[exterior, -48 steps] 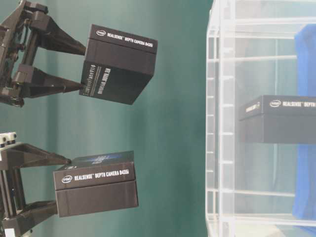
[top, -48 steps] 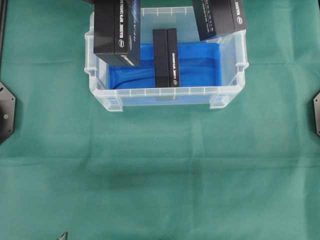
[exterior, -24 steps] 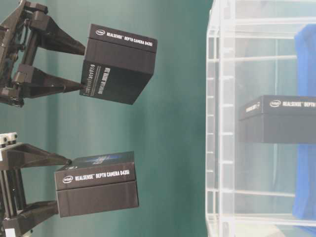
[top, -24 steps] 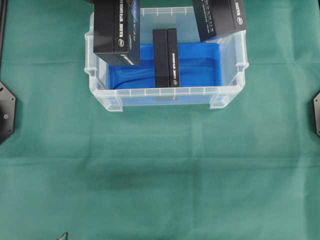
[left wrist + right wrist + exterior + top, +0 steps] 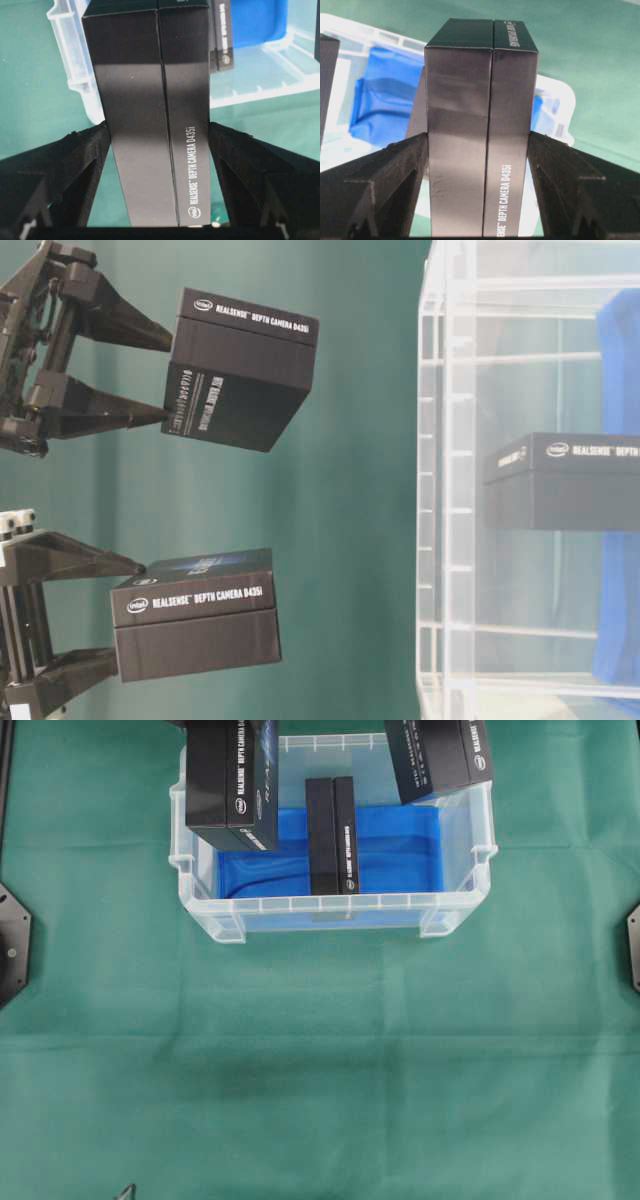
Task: Take the box out of the case with both arms.
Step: 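Lift both gripped boxes up out of the case, then carry both boxes toward the table in front of the case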
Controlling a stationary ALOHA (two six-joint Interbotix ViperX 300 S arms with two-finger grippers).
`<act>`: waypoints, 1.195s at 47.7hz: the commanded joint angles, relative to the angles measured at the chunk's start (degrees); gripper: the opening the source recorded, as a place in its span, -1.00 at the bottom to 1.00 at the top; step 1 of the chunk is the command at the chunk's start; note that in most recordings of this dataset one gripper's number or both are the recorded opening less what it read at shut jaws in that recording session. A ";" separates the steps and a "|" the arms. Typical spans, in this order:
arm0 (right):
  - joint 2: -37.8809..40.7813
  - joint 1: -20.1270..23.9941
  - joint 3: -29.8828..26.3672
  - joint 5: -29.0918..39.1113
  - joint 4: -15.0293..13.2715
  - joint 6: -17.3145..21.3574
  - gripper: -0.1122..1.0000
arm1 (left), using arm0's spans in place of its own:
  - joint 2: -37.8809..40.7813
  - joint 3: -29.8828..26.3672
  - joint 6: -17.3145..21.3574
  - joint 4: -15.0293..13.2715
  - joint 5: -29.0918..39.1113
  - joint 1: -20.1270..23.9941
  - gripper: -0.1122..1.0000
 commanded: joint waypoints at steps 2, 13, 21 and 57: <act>-2.02 0.26 -1.58 -0.09 -0.26 0.00 0.41 | -1.23 -1.32 0.00 0.18 -0.18 0.18 0.34; -2.02 0.26 -1.58 -0.09 -0.26 0.00 0.41 | -1.23 -1.32 -0.09 0.18 -0.18 0.18 0.34; -2.02 0.26 -1.58 -0.09 -0.26 0.00 0.41 | -1.23 -1.32 0.00 0.18 -0.18 0.18 0.34; -2.11 3.78 -1.58 3.08 -0.18 3.78 0.41 | -1.14 -1.32 -1.14 0.09 0.97 -3.08 0.34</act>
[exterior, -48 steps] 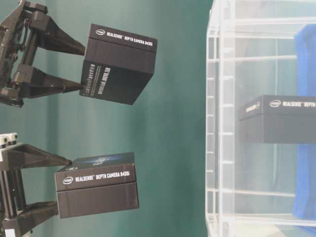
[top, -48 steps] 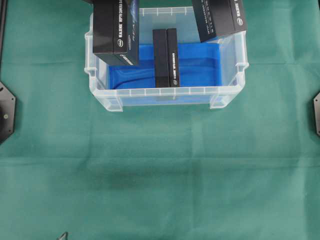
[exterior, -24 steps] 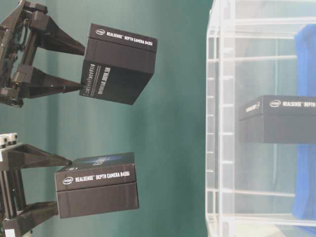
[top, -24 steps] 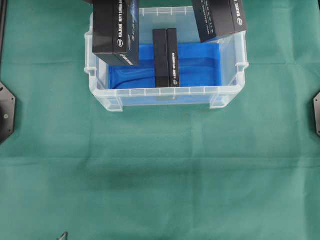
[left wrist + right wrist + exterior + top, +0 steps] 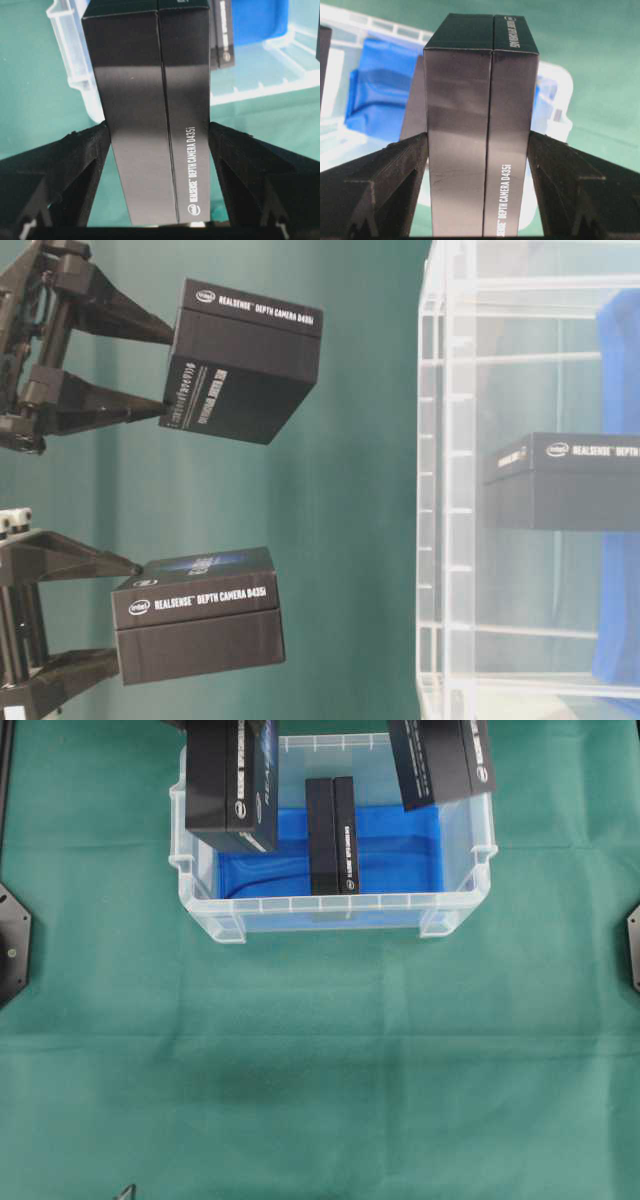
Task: Take the box out of the case with both arms.
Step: 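Carry both boxes toward the table in front of the case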
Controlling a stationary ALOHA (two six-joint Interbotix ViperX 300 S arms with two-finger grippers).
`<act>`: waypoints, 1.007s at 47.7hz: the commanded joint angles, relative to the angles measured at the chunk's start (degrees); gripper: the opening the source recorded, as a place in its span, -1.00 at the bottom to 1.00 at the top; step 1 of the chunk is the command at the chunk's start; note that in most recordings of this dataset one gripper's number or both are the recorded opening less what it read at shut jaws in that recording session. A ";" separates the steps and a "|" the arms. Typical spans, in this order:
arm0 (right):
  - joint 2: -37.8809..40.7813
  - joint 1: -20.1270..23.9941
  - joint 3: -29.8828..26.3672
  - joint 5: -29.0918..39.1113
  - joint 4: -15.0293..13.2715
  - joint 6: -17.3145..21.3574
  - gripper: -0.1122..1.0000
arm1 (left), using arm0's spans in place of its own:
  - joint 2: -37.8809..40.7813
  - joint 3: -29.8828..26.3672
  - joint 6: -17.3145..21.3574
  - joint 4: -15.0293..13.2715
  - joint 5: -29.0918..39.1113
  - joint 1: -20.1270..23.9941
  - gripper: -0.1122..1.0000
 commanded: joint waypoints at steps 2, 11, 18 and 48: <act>-2.02 2.55 -1.58 0.88 -0.26 1.41 0.41 | -1.14 -1.32 -0.97 0.18 0.79 -2.72 0.34; -2.11 8.53 -1.58 2.64 -0.26 4.75 0.41 | -0.97 -1.05 -7.47 0.18 0.88 -8.44 0.34; -2.11 14.06 -1.58 4.92 -0.35 9.32 0.41 | -0.88 -0.70 -14.06 0.18 0.88 -13.97 0.34; -1.41 34.01 -1.58 7.47 -2.37 28.48 0.41 | -0.88 1.58 -35.24 0.26 -0.44 -32.08 0.34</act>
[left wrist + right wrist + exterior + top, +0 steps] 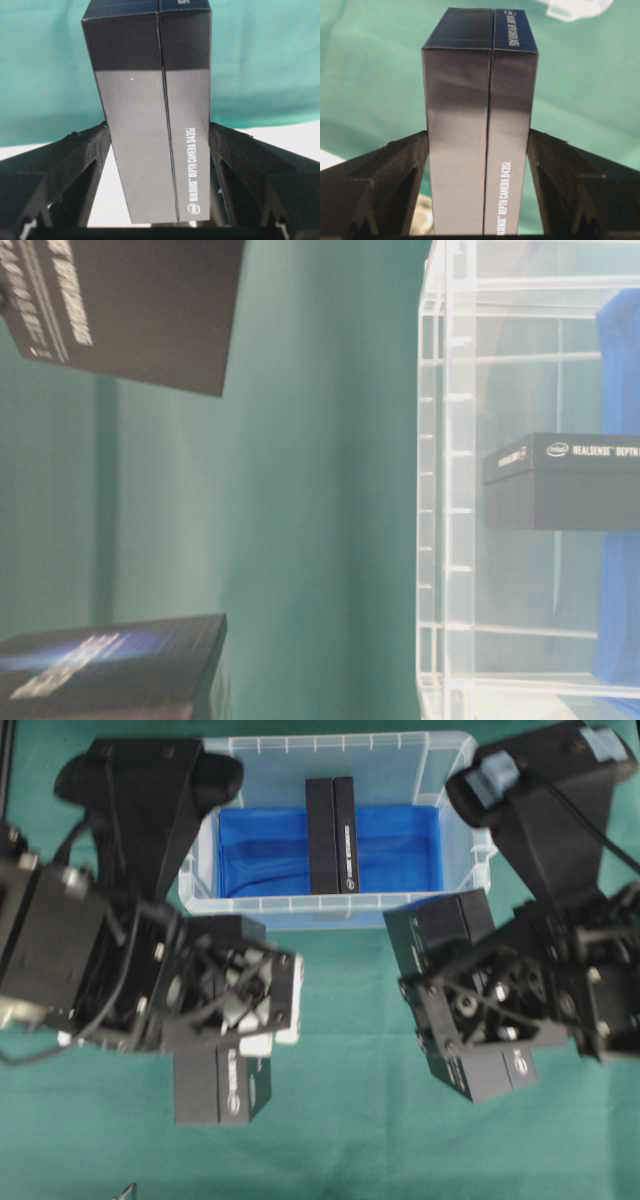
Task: Take the box out of the case with both arms.
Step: 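Carry both boxes toward the table in front of the case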
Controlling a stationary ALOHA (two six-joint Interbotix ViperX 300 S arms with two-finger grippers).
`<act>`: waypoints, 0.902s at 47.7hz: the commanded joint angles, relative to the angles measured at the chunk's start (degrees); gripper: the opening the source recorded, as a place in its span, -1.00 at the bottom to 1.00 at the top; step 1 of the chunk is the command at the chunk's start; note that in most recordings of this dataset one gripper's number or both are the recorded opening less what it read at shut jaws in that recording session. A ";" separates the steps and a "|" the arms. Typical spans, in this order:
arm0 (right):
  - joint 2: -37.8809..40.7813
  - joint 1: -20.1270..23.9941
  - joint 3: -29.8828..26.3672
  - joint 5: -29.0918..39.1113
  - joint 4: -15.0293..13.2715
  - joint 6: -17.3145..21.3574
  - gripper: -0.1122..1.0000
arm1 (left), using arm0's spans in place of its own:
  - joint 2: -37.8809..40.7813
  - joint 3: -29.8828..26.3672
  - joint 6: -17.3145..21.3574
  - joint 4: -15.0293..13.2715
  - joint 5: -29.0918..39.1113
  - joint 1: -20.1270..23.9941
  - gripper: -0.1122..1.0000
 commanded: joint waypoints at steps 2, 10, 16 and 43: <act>-1.32 1.49 -1.58 0.09 -0.44 1.41 0.41 | -0.88 -0.62 -0.79 0.18 -0.26 -1.14 0.34; -1.05 1.67 -1.58 0.79 -1.05 2.55 0.41 | -1.05 -0.18 -0.35 0.18 -0.18 -1.32 0.34; -0.70 1.49 -1.93 0.88 -1.14 3.16 0.41 | -1.05 -0.26 0.70 0.26 -0.26 -1.14 0.34; -0.70 1.23 -2.02 0.97 -1.32 2.81 0.41 | -0.97 -0.35 0.88 0.26 -0.44 -0.35 0.34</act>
